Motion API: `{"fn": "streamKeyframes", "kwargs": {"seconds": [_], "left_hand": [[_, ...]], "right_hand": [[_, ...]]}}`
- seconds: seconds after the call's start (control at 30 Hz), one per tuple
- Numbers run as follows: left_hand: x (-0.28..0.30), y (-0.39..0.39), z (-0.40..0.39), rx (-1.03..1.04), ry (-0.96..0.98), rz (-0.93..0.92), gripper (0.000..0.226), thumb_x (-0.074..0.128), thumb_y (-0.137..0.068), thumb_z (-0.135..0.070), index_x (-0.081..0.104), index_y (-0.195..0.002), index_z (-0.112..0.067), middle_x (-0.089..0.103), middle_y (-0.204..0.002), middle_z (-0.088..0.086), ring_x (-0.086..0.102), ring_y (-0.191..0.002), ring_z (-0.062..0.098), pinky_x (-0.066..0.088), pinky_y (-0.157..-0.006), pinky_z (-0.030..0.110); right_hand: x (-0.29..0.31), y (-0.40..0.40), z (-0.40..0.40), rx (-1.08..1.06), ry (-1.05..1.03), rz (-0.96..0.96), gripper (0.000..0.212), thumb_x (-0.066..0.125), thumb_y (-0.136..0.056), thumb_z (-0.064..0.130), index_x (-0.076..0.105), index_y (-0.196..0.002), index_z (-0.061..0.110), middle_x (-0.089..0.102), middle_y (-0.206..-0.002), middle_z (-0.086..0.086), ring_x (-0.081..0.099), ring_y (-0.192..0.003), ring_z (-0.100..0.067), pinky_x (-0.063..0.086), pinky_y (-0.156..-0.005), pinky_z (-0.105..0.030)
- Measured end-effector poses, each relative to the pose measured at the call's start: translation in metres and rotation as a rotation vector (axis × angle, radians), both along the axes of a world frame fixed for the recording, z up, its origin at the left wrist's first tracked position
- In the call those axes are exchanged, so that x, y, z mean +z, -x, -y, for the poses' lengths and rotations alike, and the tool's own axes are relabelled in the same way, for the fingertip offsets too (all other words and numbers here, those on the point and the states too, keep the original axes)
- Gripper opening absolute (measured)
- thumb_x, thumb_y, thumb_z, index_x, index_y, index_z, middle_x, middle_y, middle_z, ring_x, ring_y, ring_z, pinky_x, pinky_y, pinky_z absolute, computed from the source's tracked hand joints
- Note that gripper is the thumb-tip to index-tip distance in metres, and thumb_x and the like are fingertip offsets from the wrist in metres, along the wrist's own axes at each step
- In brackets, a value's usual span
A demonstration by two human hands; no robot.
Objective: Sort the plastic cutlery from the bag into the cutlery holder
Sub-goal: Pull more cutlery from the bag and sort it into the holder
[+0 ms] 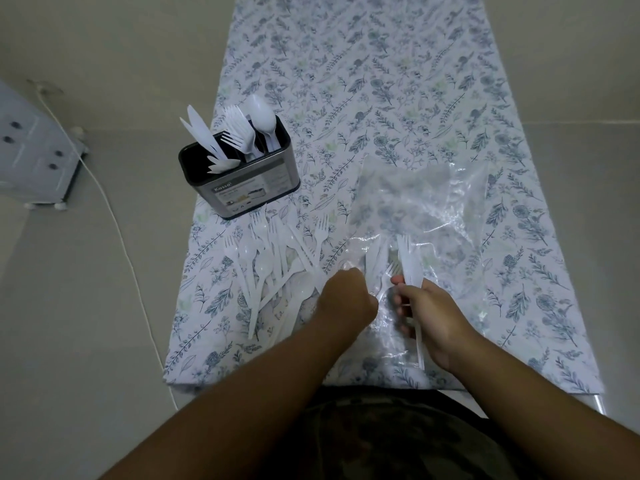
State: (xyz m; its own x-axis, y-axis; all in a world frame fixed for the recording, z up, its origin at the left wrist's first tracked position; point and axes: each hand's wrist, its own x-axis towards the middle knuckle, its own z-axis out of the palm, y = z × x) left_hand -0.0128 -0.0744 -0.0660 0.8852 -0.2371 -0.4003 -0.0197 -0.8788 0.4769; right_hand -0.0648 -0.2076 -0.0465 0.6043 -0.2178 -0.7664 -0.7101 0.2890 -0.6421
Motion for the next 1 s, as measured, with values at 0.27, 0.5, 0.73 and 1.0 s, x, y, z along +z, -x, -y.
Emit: {"fn": "streamKeyframes", "kwargs": {"seconds": [0.27,0.5,0.73,1.0], "left_hand": [[0.011,0.01,-0.017,0.181,0.149,-0.088,0.022,0.063,-0.089,-0.028,0.052,-0.075,-0.015,0.048,-0.064,-0.004,0.041,-0.053,0.006,0.028,-0.047,0.019],[0.022,0.029,-0.019,-0.124,0.33,-0.043,0.021,0.057,-0.097,-0.03,0.06,-0.081,-0.017,0.06,-0.07,-0.003,0.055,-0.064,0.012,0.038,-0.058,0.022],[0.004,0.008,0.002,0.034,0.176,0.06,0.011,0.05,-0.094,-0.018,0.056,-0.092,-0.009,0.058,-0.083,0.005,0.056,-0.073,0.019,0.045,-0.056,0.027],[-0.006,0.008,0.007,0.133,0.071,-0.019,0.009,0.056,-0.092,-0.018,0.051,-0.09,-0.011,0.055,-0.085,0.003,0.053,-0.074,0.016,0.042,-0.057,0.026]], "right_hand": [[0.0,-0.009,-0.006,-0.041,-0.049,-0.005,0.02,0.051,-0.101,0.009,0.062,-0.118,0.011,0.059,-0.088,-0.011,0.057,-0.084,-0.025,0.053,-0.077,-0.043],[-0.002,-0.007,-0.013,0.085,-0.07,0.039,0.021,0.066,-0.098,0.022,0.071,-0.11,0.005,0.075,-0.106,-0.024,0.075,-0.095,-0.037,0.061,-0.085,-0.047],[-0.004,-0.005,0.009,-0.092,-0.107,-0.058,0.019,0.049,-0.106,0.024,0.06,-0.101,0.009,0.062,-0.075,-0.009,0.059,-0.061,-0.02,0.051,-0.056,-0.034],[0.002,-0.001,0.018,-0.008,-0.056,0.001,0.007,0.057,-0.1,0.011,0.063,-0.105,0.011,0.042,-0.057,0.0,0.036,-0.048,-0.013,0.033,-0.045,-0.029]]}}
